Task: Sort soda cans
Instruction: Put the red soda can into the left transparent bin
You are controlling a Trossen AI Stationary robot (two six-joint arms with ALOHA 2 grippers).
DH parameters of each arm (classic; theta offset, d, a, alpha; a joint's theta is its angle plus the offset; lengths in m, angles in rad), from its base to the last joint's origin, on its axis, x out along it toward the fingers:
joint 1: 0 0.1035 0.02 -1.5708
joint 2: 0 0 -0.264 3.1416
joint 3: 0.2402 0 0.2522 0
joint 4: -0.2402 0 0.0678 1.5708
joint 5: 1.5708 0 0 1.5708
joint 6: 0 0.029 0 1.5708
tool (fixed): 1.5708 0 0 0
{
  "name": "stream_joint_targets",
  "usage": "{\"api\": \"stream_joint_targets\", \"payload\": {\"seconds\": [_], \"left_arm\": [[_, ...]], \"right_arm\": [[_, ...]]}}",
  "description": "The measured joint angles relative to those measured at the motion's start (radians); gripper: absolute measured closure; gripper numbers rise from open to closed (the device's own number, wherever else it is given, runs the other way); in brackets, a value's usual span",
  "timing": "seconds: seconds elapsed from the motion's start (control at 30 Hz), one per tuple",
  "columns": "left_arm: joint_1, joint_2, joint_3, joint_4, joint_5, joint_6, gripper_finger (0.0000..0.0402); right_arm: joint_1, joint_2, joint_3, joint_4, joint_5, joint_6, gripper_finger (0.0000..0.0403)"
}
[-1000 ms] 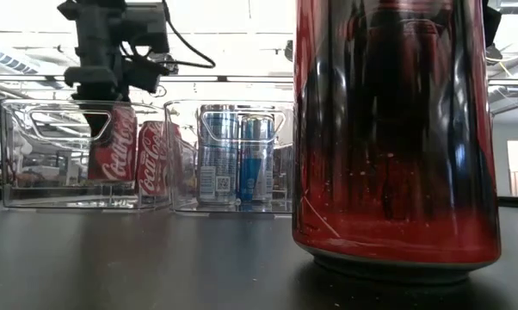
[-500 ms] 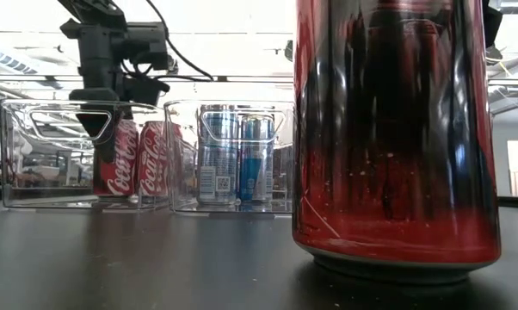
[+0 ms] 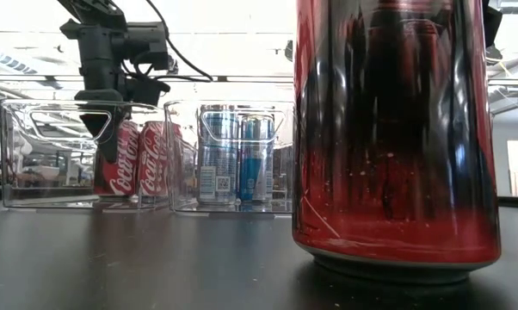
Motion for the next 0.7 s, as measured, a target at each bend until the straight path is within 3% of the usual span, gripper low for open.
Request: {"api": "stream_joint_targets", "payload": {"seconds": [0.53,0.7], "left_arm": [[0.000,0.000,0.000,0.001,0.000,0.001,0.0055],[0.000,0.000,0.000,-0.006,-0.011,0.001,0.0019]], "right_arm": [[0.000,0.000,0.000,0.000,-0.005,0.002,0.0003],[0.000,0.000,0.000,0.000,-0.010,0.003,0.0003]]}}
